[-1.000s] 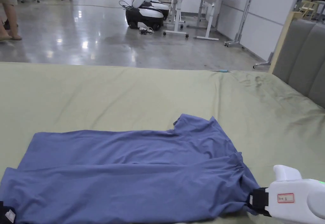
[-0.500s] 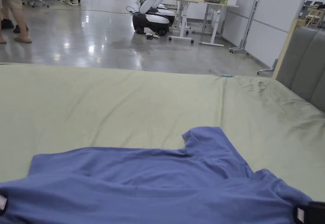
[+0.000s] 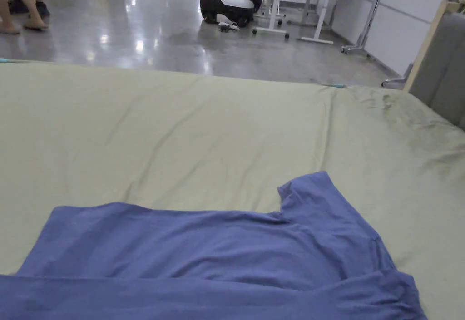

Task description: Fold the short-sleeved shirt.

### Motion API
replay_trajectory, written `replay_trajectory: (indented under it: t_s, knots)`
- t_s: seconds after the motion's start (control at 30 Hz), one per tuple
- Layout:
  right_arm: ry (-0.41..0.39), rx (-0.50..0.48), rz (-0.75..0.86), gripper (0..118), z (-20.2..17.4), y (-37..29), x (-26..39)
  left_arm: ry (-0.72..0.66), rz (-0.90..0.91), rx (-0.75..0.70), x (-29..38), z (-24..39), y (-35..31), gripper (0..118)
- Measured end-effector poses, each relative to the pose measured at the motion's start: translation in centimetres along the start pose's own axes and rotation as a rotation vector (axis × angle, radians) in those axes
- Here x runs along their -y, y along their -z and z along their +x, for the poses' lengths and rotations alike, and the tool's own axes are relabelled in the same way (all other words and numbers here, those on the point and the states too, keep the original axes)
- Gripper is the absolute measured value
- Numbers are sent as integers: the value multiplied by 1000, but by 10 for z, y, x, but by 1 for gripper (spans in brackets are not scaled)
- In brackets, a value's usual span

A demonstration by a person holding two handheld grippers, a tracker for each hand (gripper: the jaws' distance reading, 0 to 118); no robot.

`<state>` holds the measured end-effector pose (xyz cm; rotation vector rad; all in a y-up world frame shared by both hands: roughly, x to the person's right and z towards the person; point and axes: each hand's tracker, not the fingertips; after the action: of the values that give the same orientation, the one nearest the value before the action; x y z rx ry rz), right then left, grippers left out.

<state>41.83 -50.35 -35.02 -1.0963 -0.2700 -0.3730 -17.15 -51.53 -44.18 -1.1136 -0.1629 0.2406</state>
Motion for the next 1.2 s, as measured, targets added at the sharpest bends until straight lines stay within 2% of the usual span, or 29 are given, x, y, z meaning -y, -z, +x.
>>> replay_trajectory:
  t_s: [0.03, 0.1, 0.13, 0.17, 0.2, 0.23, 0.27, 0.33, 0.37, 0.4, 0.43, 0.47, 0.5, 0.57, 0.6, 0.67, 0.73, 0.87, 0.9, 0.93, 0.97, 1.0, 1.03, 1.2]
  knots:
    - [-17, 2, 7, 15, 5, 4, -1, -7, 1, 6, 0, -1, -1, 9]
    - [-18, 6, 30, 29, 7, 5, 1, -26, 23, 65, 2, -9, 0, 23]
    - [47, -13, 47, 43, 10, 1, 1, -56, 38, 105, 4, -12, -5, 38]
    - [113, -49, 44, 75, 17, -5, -2, -97, 52, 143, 5, -15, -11, 68]
    - [179, -66, 43, 90, 22, -14, -4, -170, 67, 177, 7, -18, -20, 87]
    - [220, -56, 57, 91, 27, -26, -6, -208, 69, 190, 7, -22, -31, 87]
    - [226, -42, 101, 91, 30, -39, -6, -239, 87, 204, 9, -26, -44, 87]
    - [174, 25, 229, 91, 33, -69, -9, -257, 168, 161, 9, -34, -76, 86]
    - [155, 69, 264, 91, 33, -80, -11, -246, 204, 118, 9, -35, -89, 79]
    - [132, 112, 278, 89, 30, -90, -12, -215, 238, 57, 7, -35, -103, 55]
    - [106, 119, 291, 76, 25, -99, -12, -204, 260, -5, 4, -33, -110, 14]
    - [78, 93, 308, 18, 22, -103, -12, -224, 274, -31, 1, -35, -116, 0]
    - [90, 29, 332, 2, 22, -103, -12, -263, 263, 23, -6, -37, -118, 0]
    - [110, -93, 273, 2, 17, -98, -15, -335, 279, 214, -24, -43, -113, 0]
    - [121, -138, 274, 2, 13, -92, -17, -352, 291, 263, -39, -41, -106, 0]
    - [125, -193, 233, 2, 6, -78, -22, -316, 312, 261, -74, -36, -89, 0]
    - [123, -171, 191, 2, -10, -64, -31, -228, 300, 240, -120, -24, -62, 0]
    - [69, -127, 136, 2, -31, -43, -40, -149, 249, 248, -198, -3, 4, 0]
    - [71, -129, 127, 2, -33, -39, -43, -159, 247, 246, -215, 2, 21, 5]
    - [75, -135, 121, 2, -34, -36, -46, -149, 227, 255, -230, 2, 39, 23]
    - [77, -142, 115, 2, -39, -36, -47, -154, 217, 255, -242, 4, 54, 57]
    - [79, -148, 109, 2, -41, -35, -50, -145, 188, 231, -253, 7, 70, 82]
    - [79, -147, 107, 2, -42, -35, -52, -142, 128, 188, -261, 9, 84, 88]
    - [38, -87, 107, 2, -51, -37, -61, -110, 15, 118, -269, 12, 125, 87]
